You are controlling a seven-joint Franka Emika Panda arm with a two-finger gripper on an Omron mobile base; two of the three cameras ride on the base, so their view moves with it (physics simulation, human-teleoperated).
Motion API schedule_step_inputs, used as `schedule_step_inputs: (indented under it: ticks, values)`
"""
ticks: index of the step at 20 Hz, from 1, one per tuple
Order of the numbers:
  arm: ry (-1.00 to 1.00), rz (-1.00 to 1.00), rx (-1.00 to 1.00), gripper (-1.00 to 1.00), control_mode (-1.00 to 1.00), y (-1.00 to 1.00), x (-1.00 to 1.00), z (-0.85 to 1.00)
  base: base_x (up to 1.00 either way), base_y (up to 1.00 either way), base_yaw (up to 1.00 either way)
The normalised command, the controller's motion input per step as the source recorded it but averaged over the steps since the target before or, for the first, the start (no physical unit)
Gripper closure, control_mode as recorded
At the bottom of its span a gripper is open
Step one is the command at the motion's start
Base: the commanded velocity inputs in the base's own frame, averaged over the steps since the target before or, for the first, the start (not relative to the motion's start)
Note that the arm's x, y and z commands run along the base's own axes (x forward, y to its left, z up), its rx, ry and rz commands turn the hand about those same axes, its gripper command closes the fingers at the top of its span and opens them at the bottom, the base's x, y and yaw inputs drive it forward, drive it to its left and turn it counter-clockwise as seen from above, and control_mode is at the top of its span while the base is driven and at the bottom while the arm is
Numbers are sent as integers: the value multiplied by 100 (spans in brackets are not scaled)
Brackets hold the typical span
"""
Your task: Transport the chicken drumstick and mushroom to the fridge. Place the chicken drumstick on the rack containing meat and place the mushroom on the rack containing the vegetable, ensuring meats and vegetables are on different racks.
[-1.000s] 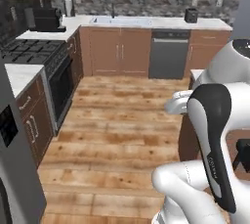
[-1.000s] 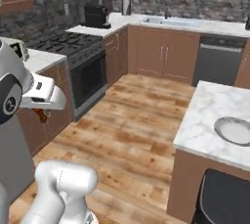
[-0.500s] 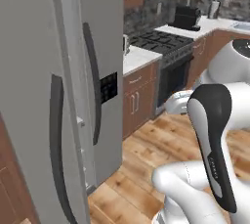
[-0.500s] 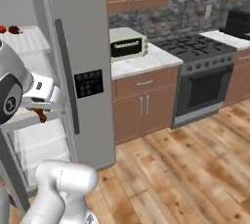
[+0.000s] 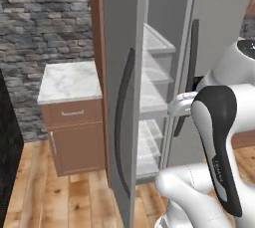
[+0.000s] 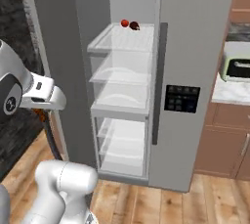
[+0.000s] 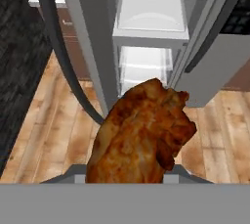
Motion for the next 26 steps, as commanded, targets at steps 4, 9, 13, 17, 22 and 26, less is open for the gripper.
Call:
schedule_step_inputs:
  ticks: [4,9,13,17,22,26]
  values:
    - [0,0,0,100,100,0,0,0,3,-83,57]
    - [0,0,0,100,100,0,0,0,53,-47,22]
    - [0,0,0,100,100,0,0,0,89,17,4]
    - [0,0,0,100,100,0,0,0,58,-31,4]
    - [0,0,0,100,100,0,0,0,15,-52,2]
    - [0,0,0,100,100,0,0,0,33,-32,4]
